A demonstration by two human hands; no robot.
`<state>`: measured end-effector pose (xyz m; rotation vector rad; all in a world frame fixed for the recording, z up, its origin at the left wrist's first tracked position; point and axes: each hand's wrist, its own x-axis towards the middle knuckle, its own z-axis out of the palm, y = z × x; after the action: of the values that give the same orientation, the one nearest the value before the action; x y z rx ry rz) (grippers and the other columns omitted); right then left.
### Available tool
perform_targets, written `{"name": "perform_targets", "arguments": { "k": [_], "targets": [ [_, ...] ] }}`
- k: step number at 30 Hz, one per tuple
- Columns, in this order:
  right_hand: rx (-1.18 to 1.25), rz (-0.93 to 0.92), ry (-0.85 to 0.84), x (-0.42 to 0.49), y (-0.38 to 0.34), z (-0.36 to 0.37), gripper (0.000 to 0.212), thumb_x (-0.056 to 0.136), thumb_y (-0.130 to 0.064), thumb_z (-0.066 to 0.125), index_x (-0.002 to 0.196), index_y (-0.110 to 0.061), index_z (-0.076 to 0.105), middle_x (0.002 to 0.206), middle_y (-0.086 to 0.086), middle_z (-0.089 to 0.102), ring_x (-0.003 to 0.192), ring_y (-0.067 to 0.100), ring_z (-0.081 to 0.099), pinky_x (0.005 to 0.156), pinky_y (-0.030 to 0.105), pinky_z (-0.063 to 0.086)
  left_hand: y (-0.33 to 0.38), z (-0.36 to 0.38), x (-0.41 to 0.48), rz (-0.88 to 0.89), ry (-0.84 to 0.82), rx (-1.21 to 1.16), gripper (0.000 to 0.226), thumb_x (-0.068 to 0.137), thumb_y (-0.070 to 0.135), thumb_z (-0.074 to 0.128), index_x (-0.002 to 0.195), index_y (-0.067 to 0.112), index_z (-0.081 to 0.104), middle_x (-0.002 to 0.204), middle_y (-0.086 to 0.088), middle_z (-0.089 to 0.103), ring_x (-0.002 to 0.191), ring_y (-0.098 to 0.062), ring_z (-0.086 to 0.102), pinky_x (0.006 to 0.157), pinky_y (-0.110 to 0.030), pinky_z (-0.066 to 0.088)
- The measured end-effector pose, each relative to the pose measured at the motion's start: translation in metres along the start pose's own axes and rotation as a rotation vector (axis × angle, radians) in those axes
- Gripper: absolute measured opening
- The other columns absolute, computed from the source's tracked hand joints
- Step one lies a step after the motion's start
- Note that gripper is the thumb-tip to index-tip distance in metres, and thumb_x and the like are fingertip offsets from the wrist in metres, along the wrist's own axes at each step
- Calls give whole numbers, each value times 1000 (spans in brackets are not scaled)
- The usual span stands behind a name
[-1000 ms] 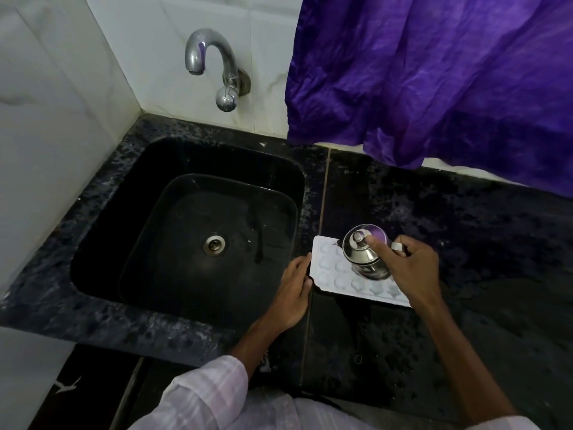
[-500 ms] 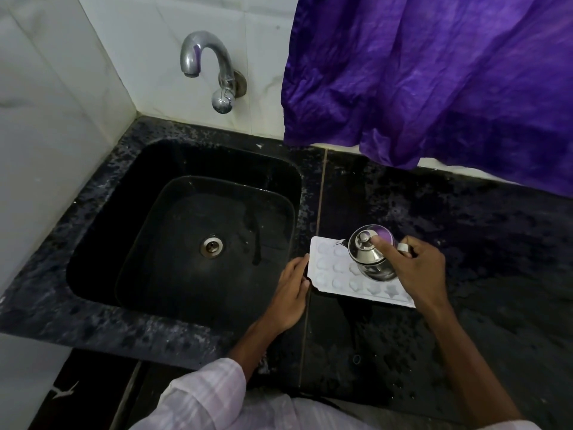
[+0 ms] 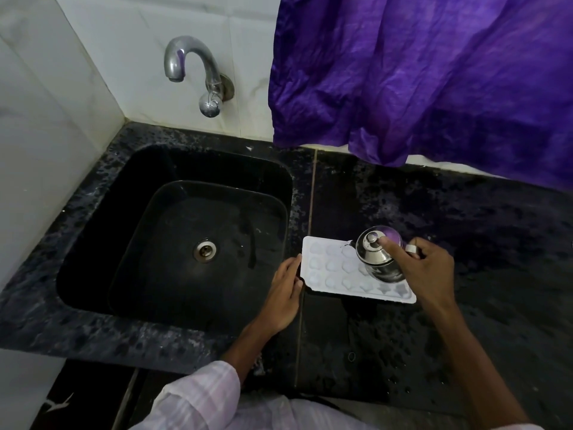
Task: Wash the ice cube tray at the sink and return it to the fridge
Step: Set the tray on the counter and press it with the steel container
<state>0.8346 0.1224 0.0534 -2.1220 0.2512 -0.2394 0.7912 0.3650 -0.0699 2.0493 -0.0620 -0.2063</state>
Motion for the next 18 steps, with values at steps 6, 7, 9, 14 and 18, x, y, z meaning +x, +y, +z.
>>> {"name": "perform_targets", "arguments": {
  "k": [6, 7, 9, 14, 18],
  "targets": [
    [-10, 23, 29, -1, 6, -11, 62, 76, -41, 82, 54, -14, 30, 53, -1, 28, 52, 12, 28, 52, 27, 30, -3, 2, 1, 7, -8, 2, 87, 89, 75, 18, 155, 19, 24, 155, 0, 28, 139, -14, 32, 117, -30, 26],
    [-7, 25, 36, -1, 7, -12, 62, 76, -40, 82, 54, -14, 30, 53, -1, 29, 52, 12, 28, 53, 28, 30, -4, 2, 1, 8, -7, 5, 87, 89, 74, 18, 156, 19, 24, 155, 0, 28, 138, -15, 34, 117, -31, 27],
    [-1, 26, 45, -2, 9, -16, 60, 77, -39, 81, 54, -14, 31, 53, 0, 30, 52, 13, 29, 53, 28, 31, -3, 3, 1, 3, -11, 5, 79, 94, 68, 21, 156, 19, 25, 154, 0, 28, 137, -17, 36, 117, -32, 28],
    [-6, 24, 64, -1, 17, -23, 59, 77, -38, 81, 53, -15, 32, 52, 1, 33, 52, 13, 31, 54, 29, 33, -2, 3, 1, 4, -9, 2, 68, 97, 56, 28, 154, 20, 26, 154, -2, 30, 138, -19, 36, 117, -36, 29],
    [-26, 24, 80, 1, 22, -30, 60, 77, -40, 81, 53, -13, 33, 52, 3, 35, 52, 15, 33, 54, 30, 34, -6, 5, 2, 23, 7, -12, 93, 86, 81, 17, 155, 19, 27, 153, -2, 31, 135, -20, 39, 116, -38, 31]
  ]
}}
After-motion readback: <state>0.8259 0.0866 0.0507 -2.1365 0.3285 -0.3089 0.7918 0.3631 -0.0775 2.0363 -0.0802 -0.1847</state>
